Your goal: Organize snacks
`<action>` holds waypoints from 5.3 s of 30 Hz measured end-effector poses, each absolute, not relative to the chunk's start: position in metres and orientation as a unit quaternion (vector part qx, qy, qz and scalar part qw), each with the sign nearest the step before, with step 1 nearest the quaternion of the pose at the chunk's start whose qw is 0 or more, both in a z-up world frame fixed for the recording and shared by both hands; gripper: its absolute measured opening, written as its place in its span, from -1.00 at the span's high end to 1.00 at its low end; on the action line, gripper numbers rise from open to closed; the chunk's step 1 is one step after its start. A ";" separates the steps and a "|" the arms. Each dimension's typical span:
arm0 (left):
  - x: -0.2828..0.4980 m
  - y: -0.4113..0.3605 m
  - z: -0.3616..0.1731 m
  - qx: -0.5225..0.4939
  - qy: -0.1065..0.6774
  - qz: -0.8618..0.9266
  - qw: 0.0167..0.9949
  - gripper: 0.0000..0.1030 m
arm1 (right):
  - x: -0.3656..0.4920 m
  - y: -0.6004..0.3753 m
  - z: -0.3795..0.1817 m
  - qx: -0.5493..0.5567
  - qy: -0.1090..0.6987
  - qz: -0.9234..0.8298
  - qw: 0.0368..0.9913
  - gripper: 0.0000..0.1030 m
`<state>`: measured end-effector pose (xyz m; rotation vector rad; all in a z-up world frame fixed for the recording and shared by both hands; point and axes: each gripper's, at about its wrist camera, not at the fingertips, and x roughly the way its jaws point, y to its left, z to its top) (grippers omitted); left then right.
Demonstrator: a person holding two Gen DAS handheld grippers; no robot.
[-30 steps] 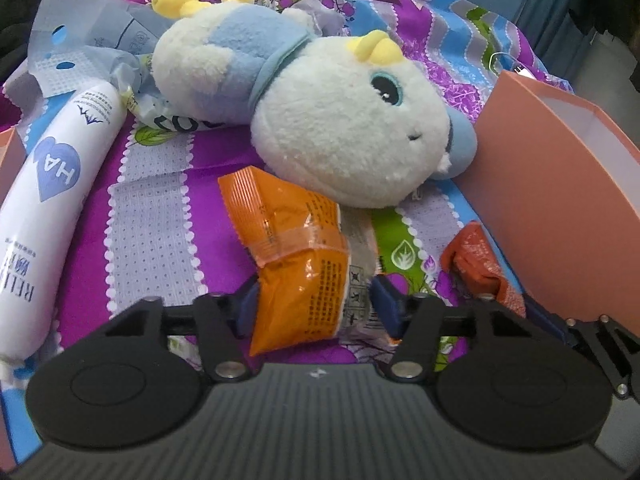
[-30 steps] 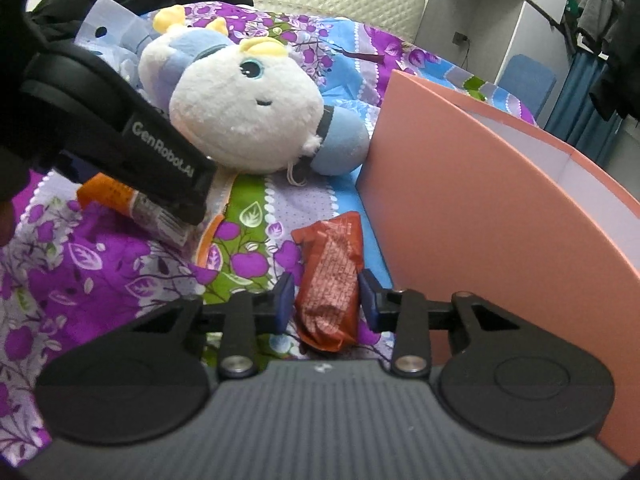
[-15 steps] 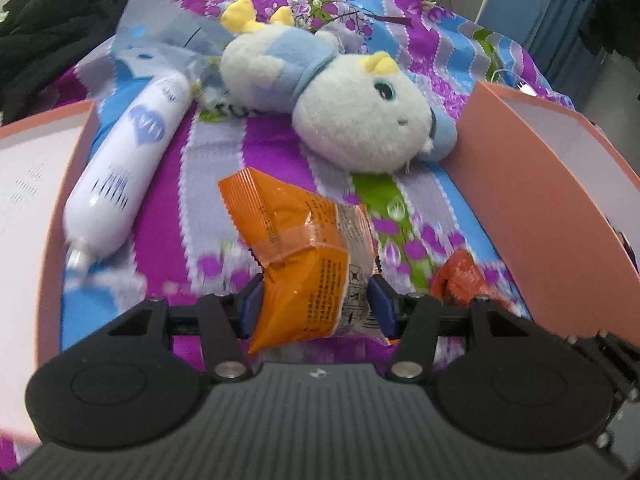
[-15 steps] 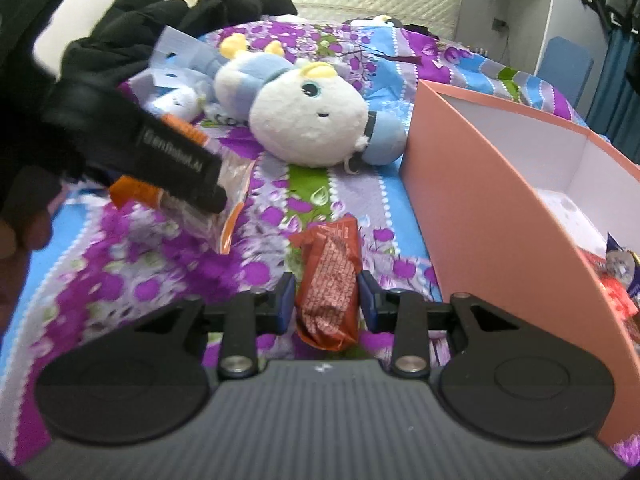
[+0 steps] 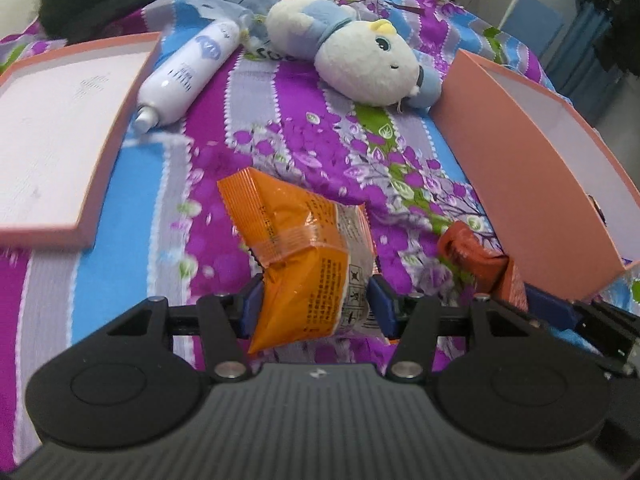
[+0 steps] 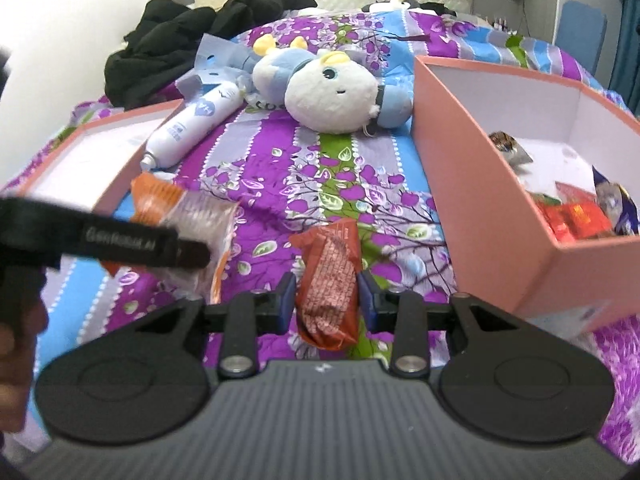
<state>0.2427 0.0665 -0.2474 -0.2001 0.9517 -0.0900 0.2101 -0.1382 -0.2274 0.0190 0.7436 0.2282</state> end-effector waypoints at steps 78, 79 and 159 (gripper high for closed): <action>0.386 -0.189 -0.160 -0.076 0.439 -0.214 0.869 -0.18 | 0.282 -0.377 -0.166 0.119 0.341 0.013 0.932 0.28; 0.391 -0.191 -0.165 -0.077 0.440 -0.216 0.868 -0.18 | 0.287 -0.378 -0.169 0.120 0.343 0.014 0.931 0.28; 0.053 -0.100 -0.003 -0.042 0.281 -0.217 0.934 -0.60 | 0.020 -0.329 -0.048 0.100 0.196 -0.019 0.975 -0.11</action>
